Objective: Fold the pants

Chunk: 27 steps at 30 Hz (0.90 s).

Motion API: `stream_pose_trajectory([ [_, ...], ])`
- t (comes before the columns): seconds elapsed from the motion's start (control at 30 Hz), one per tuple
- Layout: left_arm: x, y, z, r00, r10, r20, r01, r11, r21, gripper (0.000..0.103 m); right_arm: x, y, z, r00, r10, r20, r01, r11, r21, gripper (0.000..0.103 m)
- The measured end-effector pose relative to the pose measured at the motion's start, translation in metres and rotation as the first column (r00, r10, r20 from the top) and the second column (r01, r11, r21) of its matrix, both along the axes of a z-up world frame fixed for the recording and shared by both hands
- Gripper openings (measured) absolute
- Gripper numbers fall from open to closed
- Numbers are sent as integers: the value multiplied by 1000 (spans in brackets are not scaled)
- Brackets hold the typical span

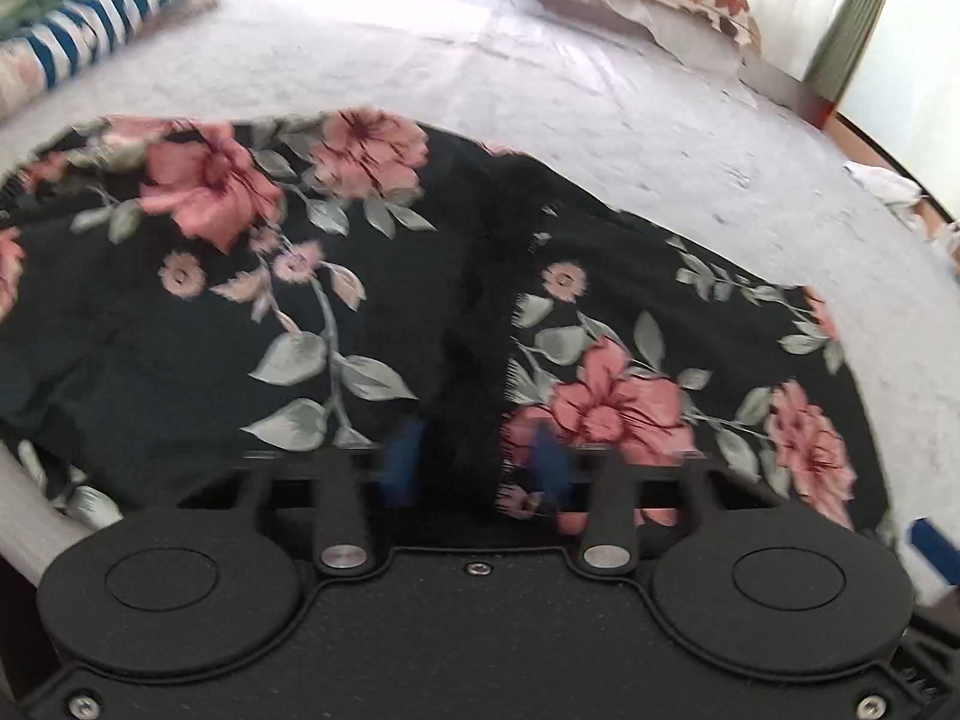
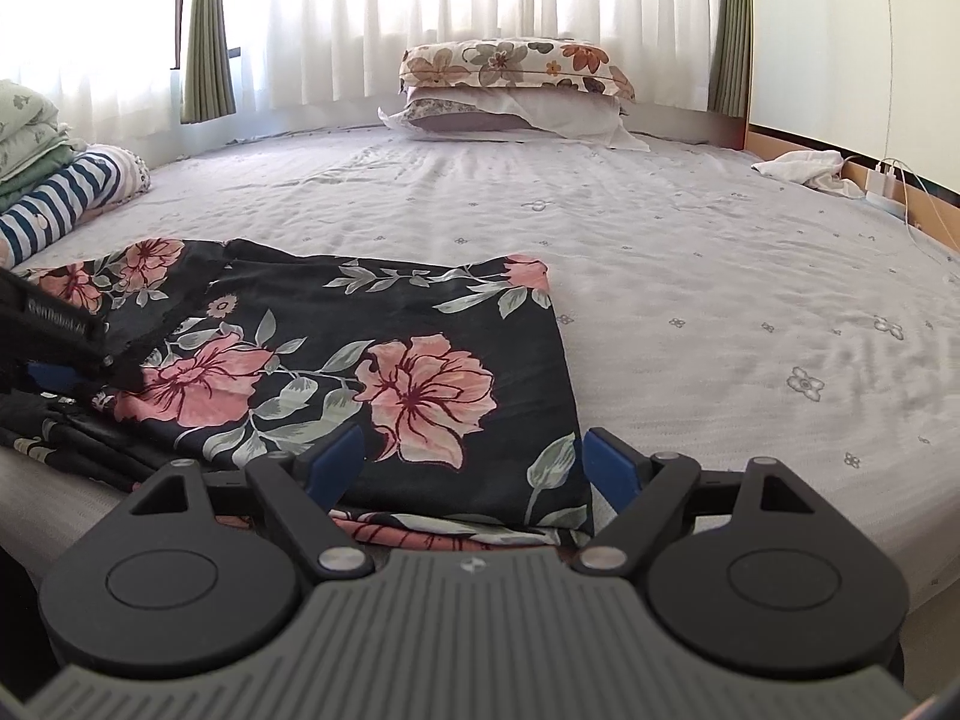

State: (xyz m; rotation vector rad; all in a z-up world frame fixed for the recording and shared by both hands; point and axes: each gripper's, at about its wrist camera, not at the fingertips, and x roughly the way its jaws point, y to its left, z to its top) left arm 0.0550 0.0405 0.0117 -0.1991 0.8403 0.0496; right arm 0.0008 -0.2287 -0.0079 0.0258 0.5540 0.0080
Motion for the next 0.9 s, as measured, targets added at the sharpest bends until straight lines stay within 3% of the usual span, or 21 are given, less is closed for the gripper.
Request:
stream_pose_trajectory([
  [0.03, -2, 0, 1, 1000, -5, 5, 5, 1000, 3, 8, 0, -1, 0, 1000, -3, 1, 3, 1000, -2, 89],
  [0.13, -8, 3, 2, 1000, 12, 22, -12, 1000, -21, 4, 1, -3, 0, 1000, -10, 0, 10, 1000, 3, 89],
  [0.33, -14, 9, 7, 998, 33, 46, -35, 999, 37, 1, 2, -4, -1, 1000, -15, -2, 15, 1000, 4, 89],
  [0.5, -18, 19, 7, 998, 58, 30, -58, 998, 14, 2, 1, -4, -2, 1000, -15, -4, 15, 1000, -4, 89],
  [0.63, -25, 24, 14, 999, 24, 44, -21, 998, -63, 15, 1, -4, -3, 1000, -20, -8, 20, 1000, -2, 89],
  [0.7, -28, 29, 19, 996, 42, 85, -37, 998, -56, 30, 0, -4, -3, 1000, -23, -8, 23, 1000, -3, 89],
  [0.77, -31, 44, 24, 984, 122, 130, -118, 992, -38, 58, -1, -4, -3, 1000, -24, -5, 24, 1000, -4, 89],
  [0.83, -32, 65, 26, 962, 228, 152, -228, 973, -18, 64, -1, -5, -2, 1000, -25, -3, 25, 1000, -5, 89],
  [0.9, -32, 92, 26, 926, 347, 150, -349, 937, -14, 79, 0, -5, -3, 1000, -27, -4, 27, 1000, -8, 89],
])
